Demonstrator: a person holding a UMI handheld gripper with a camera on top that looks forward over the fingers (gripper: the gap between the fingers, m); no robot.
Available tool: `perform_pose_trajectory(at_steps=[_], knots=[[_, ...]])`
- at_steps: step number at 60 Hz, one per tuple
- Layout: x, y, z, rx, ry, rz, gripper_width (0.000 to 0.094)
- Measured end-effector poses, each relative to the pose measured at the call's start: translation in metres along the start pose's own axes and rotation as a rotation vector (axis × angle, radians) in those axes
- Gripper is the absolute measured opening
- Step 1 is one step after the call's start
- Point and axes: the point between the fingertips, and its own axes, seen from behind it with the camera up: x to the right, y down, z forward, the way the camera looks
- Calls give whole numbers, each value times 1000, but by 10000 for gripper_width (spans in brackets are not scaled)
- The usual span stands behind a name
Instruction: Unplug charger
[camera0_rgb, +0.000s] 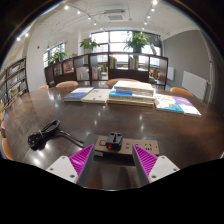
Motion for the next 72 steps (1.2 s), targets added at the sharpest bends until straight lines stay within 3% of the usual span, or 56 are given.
perform_pose_trajectory(at_steps=[8,15,24,31,32,36,38,40,43,47,53,64,72], knots=[[2,-15,36,42,17,3,648],[5,-21,47,62,53,24,274],[9,-22,48,86,77,56,157],[10,-29,43,-23,102,97,93],[11,-52,32,18,107,97,94],[22,-206,-32,322,102,100,90],[35,-260,-65,449,115,64,91],[57,-316,-77,499,161,33,88],[98,-325,-115,527,234,-11,98],[140,-325,-120,503,292,-36,129],[198,-248,-103,381,339,-6,159],[250,-99,-45,122,273,49,187],[259,-39,-20,55,224,105,198]])
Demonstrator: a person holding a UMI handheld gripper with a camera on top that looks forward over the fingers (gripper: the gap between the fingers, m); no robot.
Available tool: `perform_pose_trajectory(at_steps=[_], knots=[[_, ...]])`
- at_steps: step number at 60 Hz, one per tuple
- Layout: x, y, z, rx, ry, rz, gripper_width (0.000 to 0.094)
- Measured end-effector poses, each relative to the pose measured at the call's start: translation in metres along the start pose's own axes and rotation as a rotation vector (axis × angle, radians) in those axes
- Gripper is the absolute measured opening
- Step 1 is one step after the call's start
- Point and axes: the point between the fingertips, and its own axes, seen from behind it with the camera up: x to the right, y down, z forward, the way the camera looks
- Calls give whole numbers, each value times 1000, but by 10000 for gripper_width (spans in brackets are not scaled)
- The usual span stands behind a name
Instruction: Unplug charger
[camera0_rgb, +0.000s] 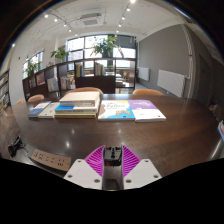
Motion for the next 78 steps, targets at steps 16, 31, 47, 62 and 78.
perform_pose_trajectory(at_steps=[16,31,47,62,78], knots=[[-5,48,26,-80,-63,13,286],[-4,-12,-32,-10,-54,-100,529],[-4,-87,-186,132,-14,-80,808],[-19,-43,-285,126,-26,-46,813],[-44,10,-341,73,-49,-72,806]])
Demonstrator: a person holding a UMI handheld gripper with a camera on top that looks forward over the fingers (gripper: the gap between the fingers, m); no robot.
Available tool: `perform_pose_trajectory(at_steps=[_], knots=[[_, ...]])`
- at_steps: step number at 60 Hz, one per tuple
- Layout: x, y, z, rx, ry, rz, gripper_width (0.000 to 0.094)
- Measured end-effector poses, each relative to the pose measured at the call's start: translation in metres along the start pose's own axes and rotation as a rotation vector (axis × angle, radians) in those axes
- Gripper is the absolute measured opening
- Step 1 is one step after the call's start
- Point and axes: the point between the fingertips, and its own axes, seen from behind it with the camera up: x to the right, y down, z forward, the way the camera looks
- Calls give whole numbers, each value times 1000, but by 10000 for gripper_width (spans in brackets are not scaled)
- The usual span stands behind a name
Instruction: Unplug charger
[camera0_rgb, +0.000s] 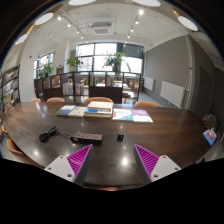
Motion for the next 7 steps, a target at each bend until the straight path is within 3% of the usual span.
perform_pose_trajectory(at_steps=[7], knots=[[-6,15,-11,-30,0,-19,808]])
